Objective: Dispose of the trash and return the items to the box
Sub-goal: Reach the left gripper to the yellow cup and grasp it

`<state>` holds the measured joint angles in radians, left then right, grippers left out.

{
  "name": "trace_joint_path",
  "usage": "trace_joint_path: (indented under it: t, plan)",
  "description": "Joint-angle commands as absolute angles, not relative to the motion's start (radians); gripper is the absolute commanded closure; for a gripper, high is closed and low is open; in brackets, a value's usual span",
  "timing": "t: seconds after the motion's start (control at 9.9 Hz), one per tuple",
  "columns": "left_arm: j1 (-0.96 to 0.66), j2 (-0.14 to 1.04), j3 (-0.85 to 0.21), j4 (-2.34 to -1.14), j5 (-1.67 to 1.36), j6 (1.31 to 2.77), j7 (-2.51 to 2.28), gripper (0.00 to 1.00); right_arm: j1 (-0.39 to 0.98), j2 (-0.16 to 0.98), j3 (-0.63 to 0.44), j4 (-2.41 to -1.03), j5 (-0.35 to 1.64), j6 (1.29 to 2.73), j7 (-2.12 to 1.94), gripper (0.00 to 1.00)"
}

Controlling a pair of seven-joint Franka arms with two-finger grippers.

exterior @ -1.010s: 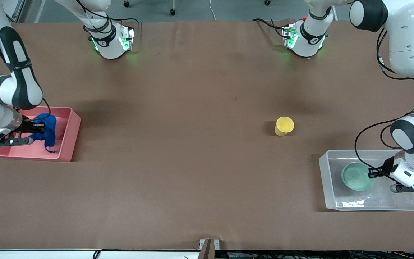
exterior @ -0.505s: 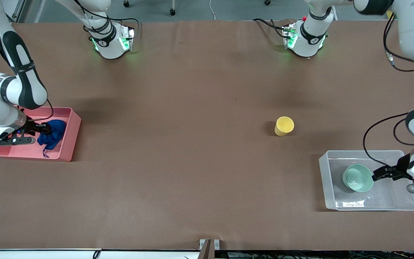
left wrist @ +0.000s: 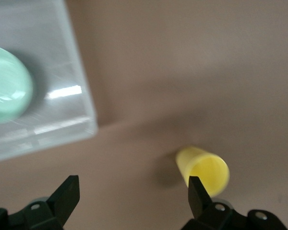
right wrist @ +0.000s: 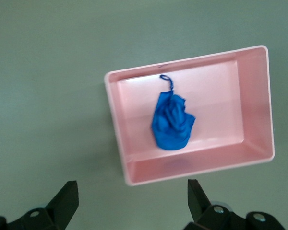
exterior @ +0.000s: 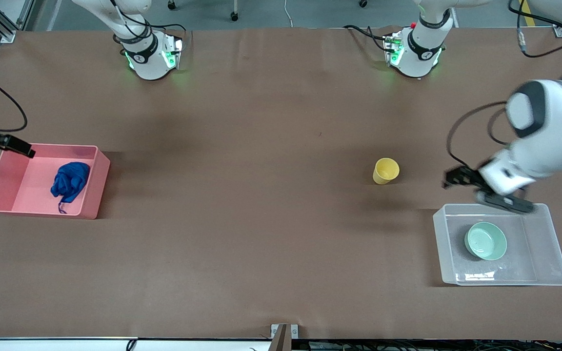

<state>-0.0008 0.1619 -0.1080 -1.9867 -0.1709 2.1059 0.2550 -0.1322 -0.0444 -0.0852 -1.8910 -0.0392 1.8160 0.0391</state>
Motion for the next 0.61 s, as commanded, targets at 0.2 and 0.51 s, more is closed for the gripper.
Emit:
trace_joint_path:
  t: [0.2,0.51]
  plan:
    - [-0.006,0.187,-0.23,-2.253,-0.15,2.348,0.21,0.02,-0.077,-0.035,-0.098,-1.558,-0.032,1.521,0.067,0.0]
    - [-0.02,0.304,-0.247,-2.266,-0.106,2.454,0.209,0.22,-0.089,-0.035,-0.095,-1.488,-0.034,1.412,0.018,0.0]
